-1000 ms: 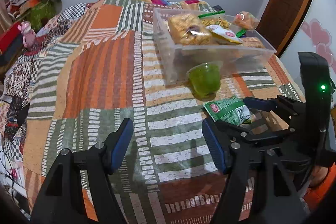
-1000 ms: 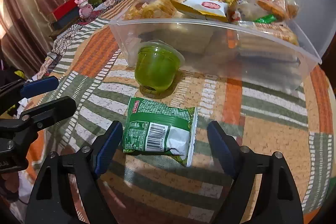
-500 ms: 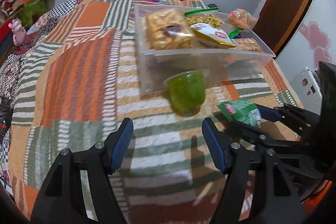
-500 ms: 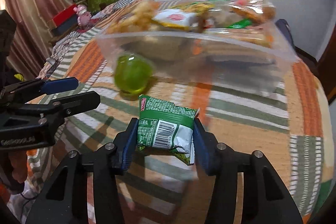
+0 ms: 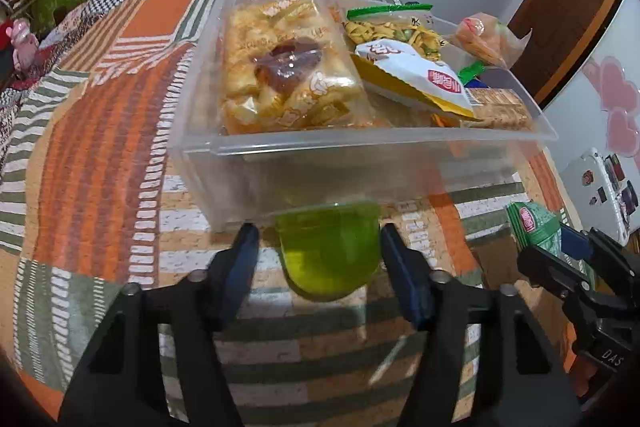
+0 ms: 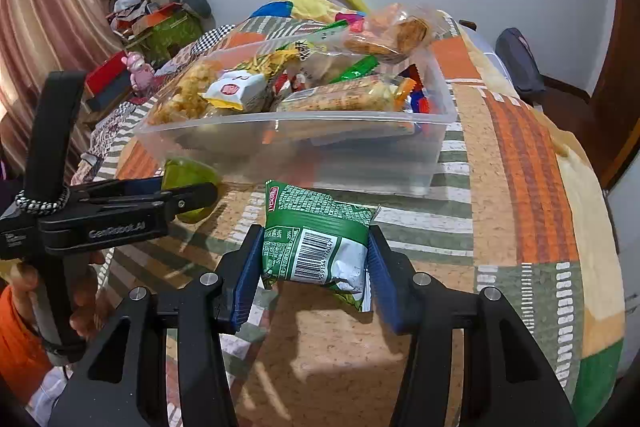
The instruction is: Organize snacks
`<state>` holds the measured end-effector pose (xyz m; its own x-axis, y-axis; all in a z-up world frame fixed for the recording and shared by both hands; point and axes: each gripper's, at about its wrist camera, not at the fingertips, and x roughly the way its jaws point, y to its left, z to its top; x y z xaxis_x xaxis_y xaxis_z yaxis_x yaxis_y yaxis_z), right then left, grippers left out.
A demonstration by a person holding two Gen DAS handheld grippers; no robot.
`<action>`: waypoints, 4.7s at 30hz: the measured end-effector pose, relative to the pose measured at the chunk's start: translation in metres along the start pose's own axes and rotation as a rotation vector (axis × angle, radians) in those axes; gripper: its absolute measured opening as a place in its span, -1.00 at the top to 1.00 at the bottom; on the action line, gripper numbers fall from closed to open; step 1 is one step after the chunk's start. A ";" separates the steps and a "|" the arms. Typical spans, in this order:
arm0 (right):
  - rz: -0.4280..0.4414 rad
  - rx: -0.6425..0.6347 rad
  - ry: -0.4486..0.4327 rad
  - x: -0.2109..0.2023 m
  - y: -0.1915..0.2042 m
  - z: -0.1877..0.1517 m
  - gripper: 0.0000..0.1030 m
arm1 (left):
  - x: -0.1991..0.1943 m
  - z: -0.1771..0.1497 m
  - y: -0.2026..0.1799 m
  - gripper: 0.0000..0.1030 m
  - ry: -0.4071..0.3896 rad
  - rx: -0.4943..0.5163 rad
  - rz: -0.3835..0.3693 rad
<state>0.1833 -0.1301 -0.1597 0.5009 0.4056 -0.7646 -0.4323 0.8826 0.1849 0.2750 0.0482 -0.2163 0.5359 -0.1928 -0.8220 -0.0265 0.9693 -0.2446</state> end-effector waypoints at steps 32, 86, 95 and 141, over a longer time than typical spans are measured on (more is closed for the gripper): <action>-0.033 -0.002 -0.197 -0.037 -0.010 0.066 0.09 | -0.099 0.043 -0.033 0.13 -0.238 0.085 -0.029; -0.074 -0.076 -0.594 -0.240 0.060 0.034 -0.70 | -0.329 -0.043 -0.083 -0.56 -0.764 0.182 0.065; -0.128 -0.064 -0.593 -0.237 0.060 0.025 -1.00 | -0.324 -0.058 -0.084 -0.93 -0.752 0.185 0.086; -0.159 -0.093 -0.576 -0.237 0.061 0.009 -1.00 | -0.308 -0.059 -0.081 -0.99 -0.697 0.185 0.057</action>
<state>0.0450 -0.1704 0.0389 0.8791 0.3566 -0.3162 -0.3694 0.9291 0.0208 0.0622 0.0202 0.0268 0.9531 -0.0588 -0.2969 0.0400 0.9968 -0.0691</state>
